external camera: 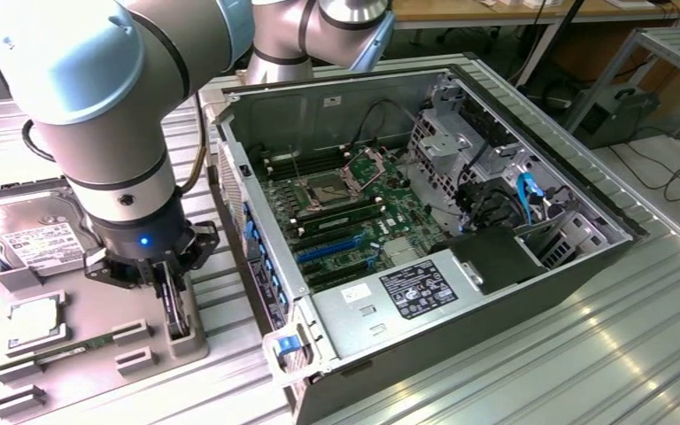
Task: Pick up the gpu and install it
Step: 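Pick up the gpu and move the gpu toward the slot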
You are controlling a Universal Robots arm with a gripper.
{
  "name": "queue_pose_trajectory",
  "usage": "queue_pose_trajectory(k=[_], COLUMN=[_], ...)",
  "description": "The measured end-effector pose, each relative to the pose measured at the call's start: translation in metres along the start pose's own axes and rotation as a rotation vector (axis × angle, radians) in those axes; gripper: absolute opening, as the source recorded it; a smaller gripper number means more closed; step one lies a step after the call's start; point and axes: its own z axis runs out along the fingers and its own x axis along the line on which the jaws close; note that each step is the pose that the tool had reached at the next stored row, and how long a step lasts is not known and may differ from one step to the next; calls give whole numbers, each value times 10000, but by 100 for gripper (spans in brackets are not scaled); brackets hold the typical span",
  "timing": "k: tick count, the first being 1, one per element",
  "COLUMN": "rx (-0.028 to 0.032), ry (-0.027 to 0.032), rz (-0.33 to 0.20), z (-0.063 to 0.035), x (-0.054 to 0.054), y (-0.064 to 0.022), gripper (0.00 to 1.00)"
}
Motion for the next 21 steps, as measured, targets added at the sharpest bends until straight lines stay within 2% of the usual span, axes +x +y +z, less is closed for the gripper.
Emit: queue_pose_trajectory(k=[1, 8, 21], rx=[-1, -3, 0], ry=[0, -3, -1], rz=[-1, 0, 0], z=[0, -4, -219], x=[0, -1, -5], y=[0, 1, 6], gripper=[28, 28, 28])
